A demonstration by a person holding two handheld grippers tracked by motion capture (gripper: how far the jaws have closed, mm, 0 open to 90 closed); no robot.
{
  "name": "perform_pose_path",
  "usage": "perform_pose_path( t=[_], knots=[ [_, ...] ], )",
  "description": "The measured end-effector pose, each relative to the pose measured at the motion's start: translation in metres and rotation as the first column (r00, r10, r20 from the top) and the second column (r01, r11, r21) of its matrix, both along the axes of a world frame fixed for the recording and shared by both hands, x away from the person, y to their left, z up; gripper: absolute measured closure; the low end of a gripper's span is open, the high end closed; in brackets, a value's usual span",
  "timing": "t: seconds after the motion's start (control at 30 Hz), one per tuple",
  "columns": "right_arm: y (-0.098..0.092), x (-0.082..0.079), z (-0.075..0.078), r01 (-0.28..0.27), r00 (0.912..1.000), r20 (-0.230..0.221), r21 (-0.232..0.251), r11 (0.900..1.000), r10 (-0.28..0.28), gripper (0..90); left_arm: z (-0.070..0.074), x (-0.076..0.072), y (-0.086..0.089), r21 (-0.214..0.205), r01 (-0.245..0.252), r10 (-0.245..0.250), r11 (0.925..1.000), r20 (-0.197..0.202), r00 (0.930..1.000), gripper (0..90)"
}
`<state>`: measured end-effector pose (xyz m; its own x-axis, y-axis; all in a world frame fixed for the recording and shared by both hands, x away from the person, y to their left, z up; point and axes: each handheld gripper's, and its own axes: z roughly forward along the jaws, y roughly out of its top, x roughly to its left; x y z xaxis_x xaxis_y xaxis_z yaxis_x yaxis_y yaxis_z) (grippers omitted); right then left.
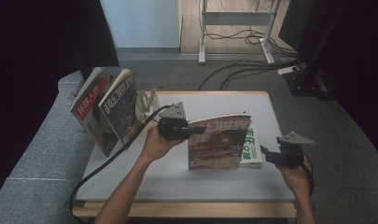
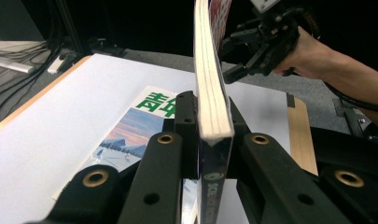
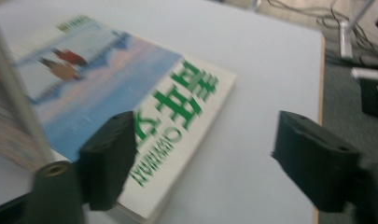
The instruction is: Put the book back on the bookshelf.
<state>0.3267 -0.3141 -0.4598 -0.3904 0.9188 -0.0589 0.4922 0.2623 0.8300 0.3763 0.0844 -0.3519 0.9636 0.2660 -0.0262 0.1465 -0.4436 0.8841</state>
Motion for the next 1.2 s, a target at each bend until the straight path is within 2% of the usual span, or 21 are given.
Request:
perform_pose_path(
  t=[0.07,0.17,0.27,0.5,0.67,0.83,1.2],
  knots=[
    [-0.004,0.001,-0.01,0.035,0.9991,-0.024,-0.01,0.9993,-0.035,13.1,0.0,-0.001,0.0,0.02,0.0,0.0,0.9998,0.009,1.0,81.0],
    [-0.009,0.0,-0.022,0.072,0.9965,-0.041,-0.025,0.9971,-0.073,9.7,-0.001,-0.001,0.0,0.041,-0.008,0.007,0.9991,0.011,0.9999,80.8],
    [-0.014,0.0,-0.035,0.109,0.9914,-0.069,-0.039,0.9933,-0.111,2.3,-0.001,-0.002,0.0,0.043,-0.011,0.011,0.999,0.014,0.9998,81.3],
    [-0.022,-0.002,-0.057,0.136,0.9822,-0.126,-0.038,0.99,-0.14,0.2,-0.001,-0.001,0.0,0.025,0.002,-0.001,0.9997,-0.008,1.0,83.3],
    [-0.025,-0.002,-0.07,0.146,0.9764,-0.158,-0.026,0.989,-0.148,0.3,-0.002,-0.001,-0.001,0.008,-0.008,0.008,0.9999,-0.016,0.9998,83.6],
    [-0.027,-0.001,-0.077,0.149,0.9711,-0.187,-0.011,0.9887,-0.149,0.0,-0.003,-0.001,-0.001,-0.012,-0.014,0.014,0.9998,-0.024,0.9996,83.9],
    [-0.027,-0.002,-0.078,0.149,0.9723,-0.18,-0.014,0.9887,-0.149,0.0,0.009,-0.006,0.009,-0.021,-0.042,0.041,0.9989,-0.028,0.9988,84.0]
  ],
)
